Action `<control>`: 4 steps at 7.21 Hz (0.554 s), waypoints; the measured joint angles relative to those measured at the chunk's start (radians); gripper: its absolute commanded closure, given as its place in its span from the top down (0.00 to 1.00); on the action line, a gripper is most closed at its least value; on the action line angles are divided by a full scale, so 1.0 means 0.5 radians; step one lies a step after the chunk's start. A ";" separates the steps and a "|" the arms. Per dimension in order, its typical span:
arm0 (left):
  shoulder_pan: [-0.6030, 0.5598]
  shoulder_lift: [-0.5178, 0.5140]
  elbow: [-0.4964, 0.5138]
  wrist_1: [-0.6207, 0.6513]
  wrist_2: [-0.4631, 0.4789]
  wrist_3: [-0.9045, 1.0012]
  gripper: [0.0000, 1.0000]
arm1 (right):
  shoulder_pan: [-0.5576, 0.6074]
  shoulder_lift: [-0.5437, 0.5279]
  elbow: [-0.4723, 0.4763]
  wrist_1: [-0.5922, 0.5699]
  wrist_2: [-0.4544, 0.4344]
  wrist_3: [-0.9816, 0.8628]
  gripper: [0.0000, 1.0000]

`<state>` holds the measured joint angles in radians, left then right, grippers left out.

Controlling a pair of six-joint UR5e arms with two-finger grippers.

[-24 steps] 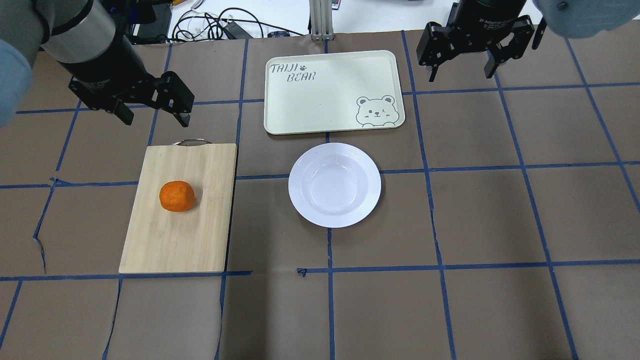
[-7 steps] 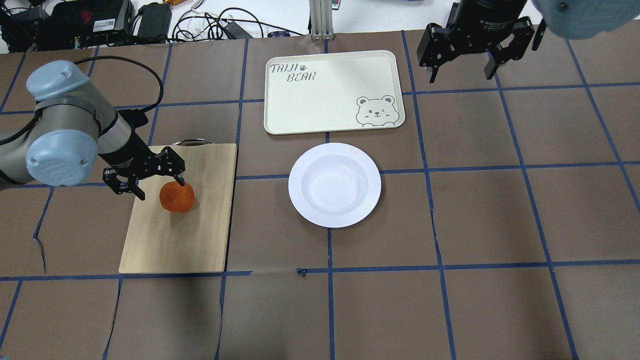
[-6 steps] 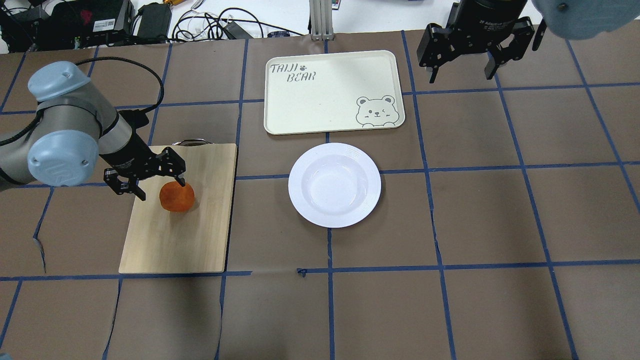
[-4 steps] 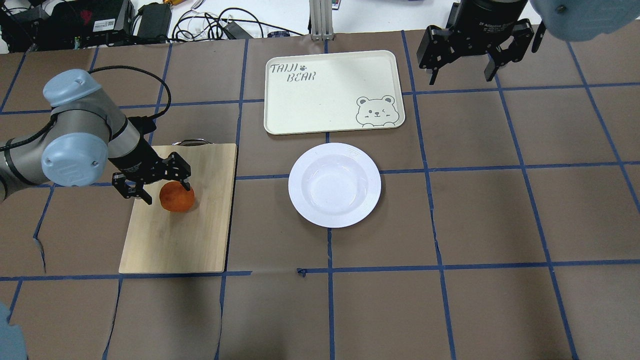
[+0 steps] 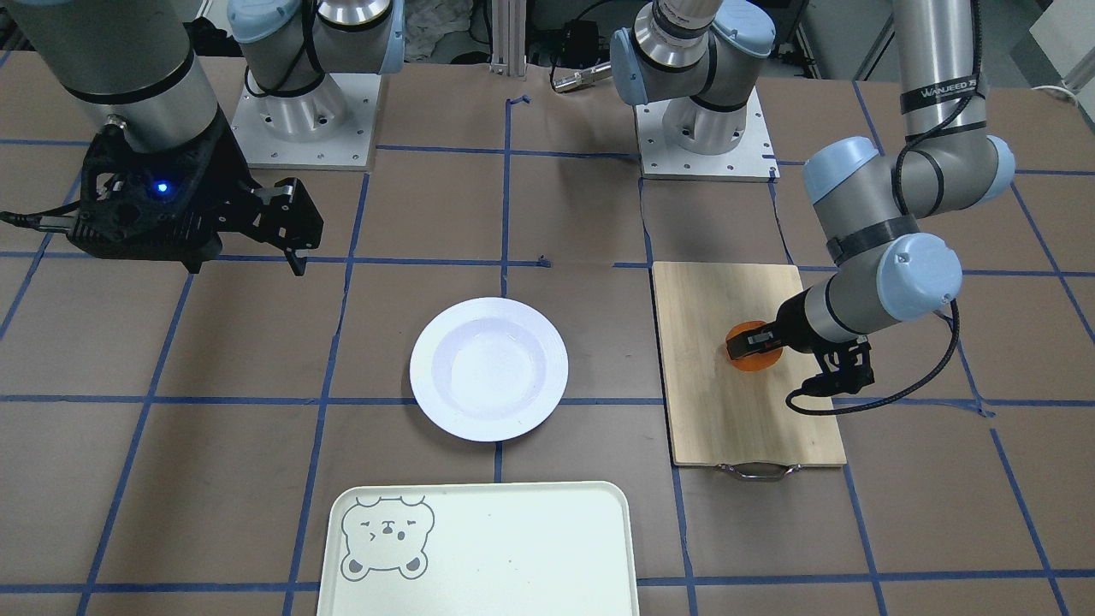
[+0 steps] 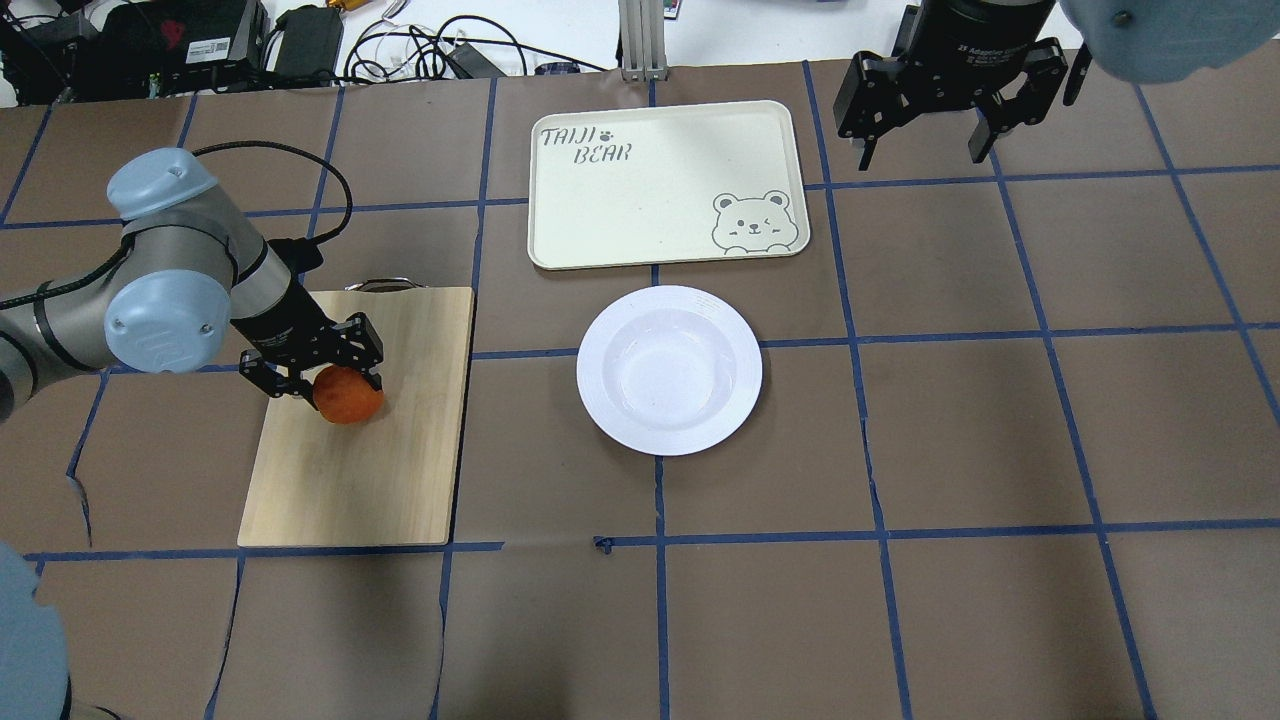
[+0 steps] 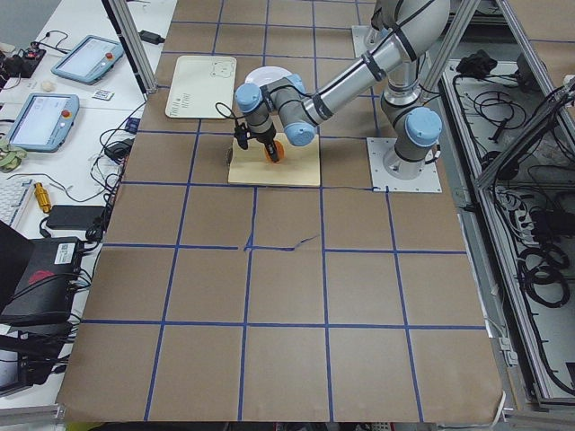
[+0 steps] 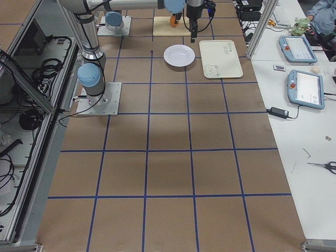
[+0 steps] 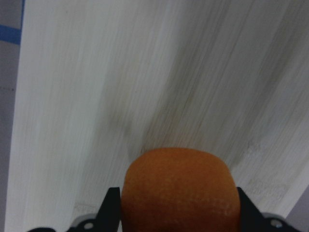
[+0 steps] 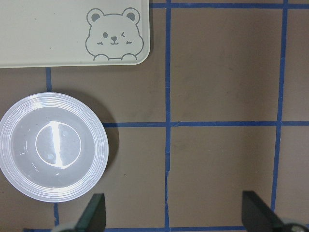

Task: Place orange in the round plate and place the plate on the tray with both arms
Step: 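Close the left gripper around the orange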

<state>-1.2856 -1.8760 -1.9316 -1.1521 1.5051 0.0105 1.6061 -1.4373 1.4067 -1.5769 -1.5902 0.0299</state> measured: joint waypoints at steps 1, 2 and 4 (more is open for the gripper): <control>-0.014 0.004 0.025 0.006 -0.024 -0.024 0.00 | 0.000 0.000 0.000 0.000 -0.001 0.001 1.00; -0.062 0.021 0.085 -0.004 -0.051 -0.087 0.00 | 0.000 0.000 0.000 0.000 -0.001 0.001 1.00; -0.268 0.057 0.268 -0.087 -0.073 -0.338 0.00 | 0.000 0.001 0.000 0.000 0.000 0.002 1.00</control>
<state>-1.4195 -1.8478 -1.7975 -1.1957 1.4686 -0.1585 1.6061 -1.4369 1.4067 -1.5769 -1.5901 0.0307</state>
